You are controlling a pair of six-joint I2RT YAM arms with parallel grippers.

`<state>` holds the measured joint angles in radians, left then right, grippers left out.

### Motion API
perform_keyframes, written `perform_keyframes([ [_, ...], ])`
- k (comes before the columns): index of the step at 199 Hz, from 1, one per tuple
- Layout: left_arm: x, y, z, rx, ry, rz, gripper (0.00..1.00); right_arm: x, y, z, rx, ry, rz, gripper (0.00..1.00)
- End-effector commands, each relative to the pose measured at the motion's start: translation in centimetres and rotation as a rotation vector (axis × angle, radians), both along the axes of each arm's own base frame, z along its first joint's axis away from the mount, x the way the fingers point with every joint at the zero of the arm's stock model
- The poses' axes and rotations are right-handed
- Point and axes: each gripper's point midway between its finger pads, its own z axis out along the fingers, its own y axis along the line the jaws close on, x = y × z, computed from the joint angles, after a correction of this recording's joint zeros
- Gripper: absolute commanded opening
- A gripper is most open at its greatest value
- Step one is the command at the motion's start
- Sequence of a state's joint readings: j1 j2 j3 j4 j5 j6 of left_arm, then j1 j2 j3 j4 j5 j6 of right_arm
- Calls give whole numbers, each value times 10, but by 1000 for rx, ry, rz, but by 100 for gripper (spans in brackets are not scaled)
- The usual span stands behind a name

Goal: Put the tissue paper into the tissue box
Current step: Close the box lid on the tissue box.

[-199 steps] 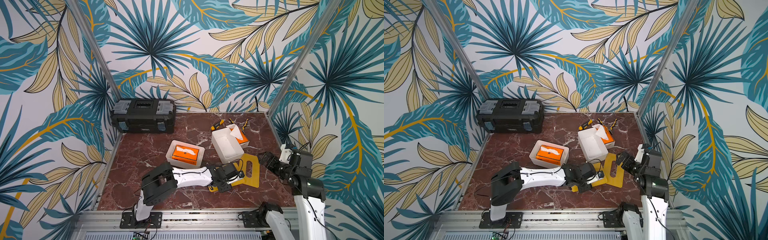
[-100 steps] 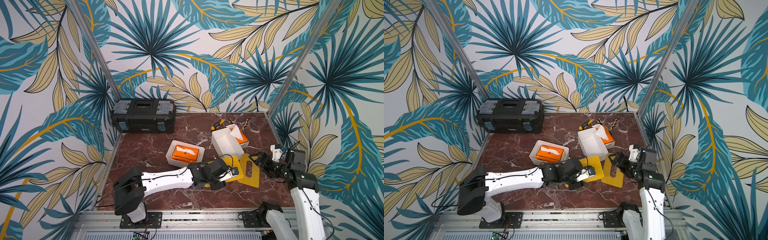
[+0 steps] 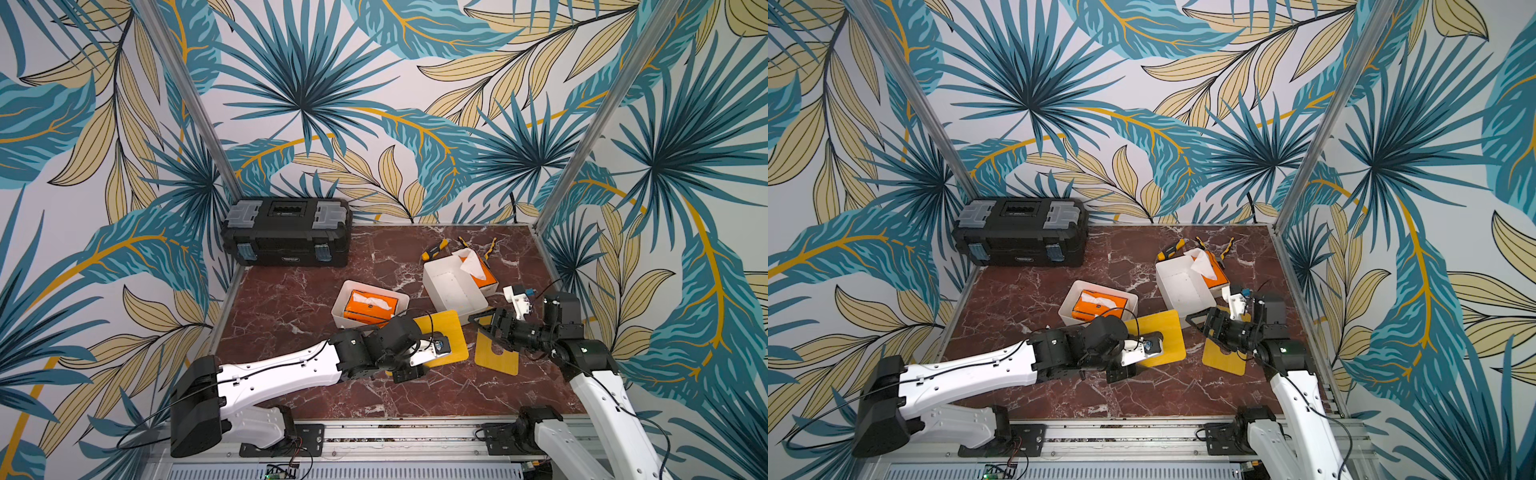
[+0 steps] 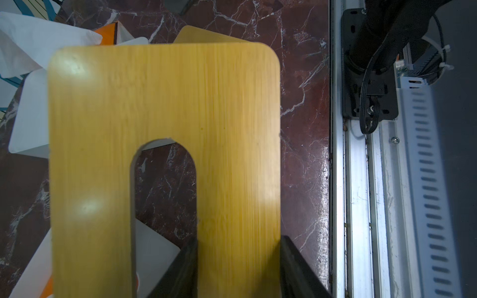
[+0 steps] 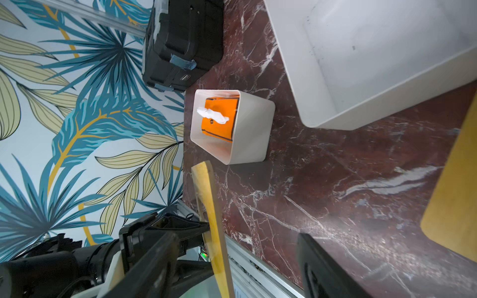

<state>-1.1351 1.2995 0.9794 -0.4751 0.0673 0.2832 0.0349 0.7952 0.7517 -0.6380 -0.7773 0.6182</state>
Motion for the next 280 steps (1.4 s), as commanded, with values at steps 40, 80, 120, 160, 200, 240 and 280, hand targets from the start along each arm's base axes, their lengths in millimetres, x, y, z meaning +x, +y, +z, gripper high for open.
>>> perform_keyframes([
  [40, -13, 22, 1, -18, 16, -9, 13, 0, 43, -11, 55, -8, 187, 65],
  [80, -15, 23, -5, 1, 31, -8, 13, -10, 63, -10, 71, -4, 278, 56],
  [120, -15, 22, -6, -2, 35, -8, 13, -18, 71, -17, 77, 34, 322, 49],
  [160, -15, 23, -5, -2, 35, -8, 13, -23, 79, -26, 107, 79, 351, 37],
  [200, -15, 23, -6, 1, 32, -10, 15, -31, 84, -28, 131, 97, 382, 25],
  [240, -10, 24, -5, 1, 22, 21, 19, -30, 87, -28, 158, 104, 381, 4],
  [280, 8, 30, 1, -20, -8, 136, 49, -13, 93, -23, 214, 81, 333, 0],
])
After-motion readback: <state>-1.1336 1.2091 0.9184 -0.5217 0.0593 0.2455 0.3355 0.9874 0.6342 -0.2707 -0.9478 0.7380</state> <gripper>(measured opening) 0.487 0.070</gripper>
